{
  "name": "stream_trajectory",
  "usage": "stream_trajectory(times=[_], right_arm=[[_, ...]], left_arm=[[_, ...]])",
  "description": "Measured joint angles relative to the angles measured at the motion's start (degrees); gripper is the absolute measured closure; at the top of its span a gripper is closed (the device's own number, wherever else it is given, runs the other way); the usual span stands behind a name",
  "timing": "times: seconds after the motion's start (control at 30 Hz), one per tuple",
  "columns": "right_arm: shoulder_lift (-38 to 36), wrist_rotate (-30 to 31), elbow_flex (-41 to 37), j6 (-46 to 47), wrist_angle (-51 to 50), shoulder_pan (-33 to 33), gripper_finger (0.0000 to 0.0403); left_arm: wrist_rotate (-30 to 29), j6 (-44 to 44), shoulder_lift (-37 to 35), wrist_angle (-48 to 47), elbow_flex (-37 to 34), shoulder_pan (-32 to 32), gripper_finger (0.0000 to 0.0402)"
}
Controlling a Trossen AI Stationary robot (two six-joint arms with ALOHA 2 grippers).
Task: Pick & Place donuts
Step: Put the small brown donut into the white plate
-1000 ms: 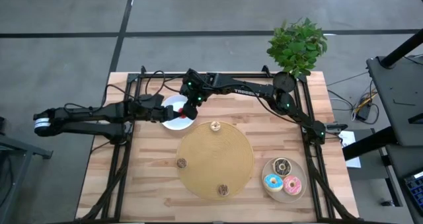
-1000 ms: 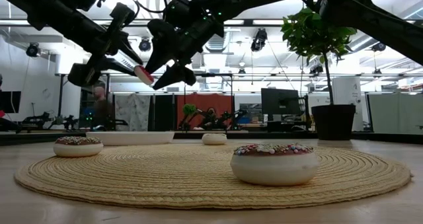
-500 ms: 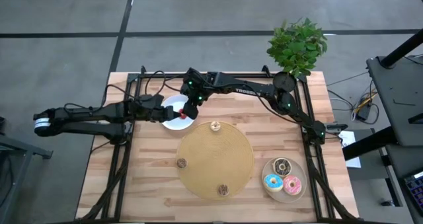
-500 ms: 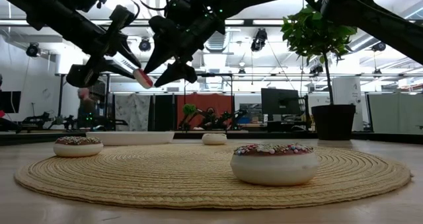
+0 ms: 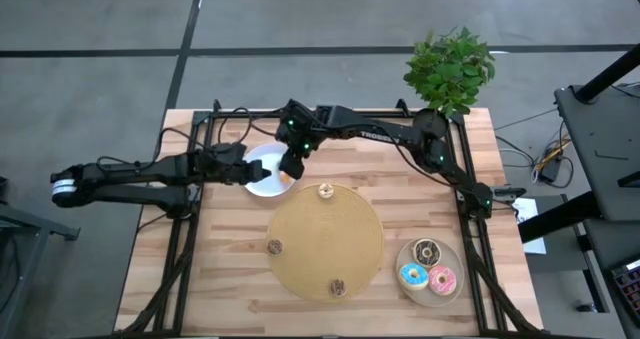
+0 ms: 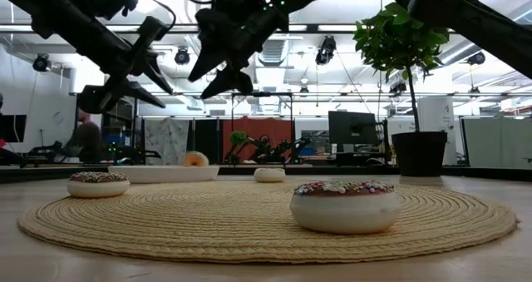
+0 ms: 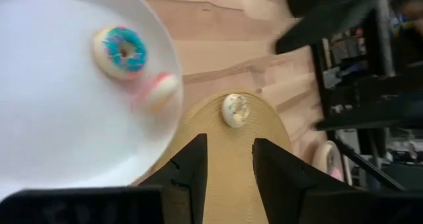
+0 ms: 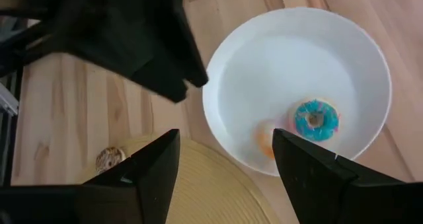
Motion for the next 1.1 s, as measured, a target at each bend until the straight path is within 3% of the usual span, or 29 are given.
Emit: stream_trajectory(times=[0.8,1.1], right_arm=[[-2.11,0.38,-0.37,-3.65,-8.89,-0.13,0.0170],[-2.11,8.92,-0.37,-6.90,-17.15,-0.17,0.0177]], left_arm=[[-0.13,3.15,1.90,-0.42,-0.09,0.30,0.0308],[-0.10,5.72,3.32,0.08,-0.10,0.28,0.0308]])
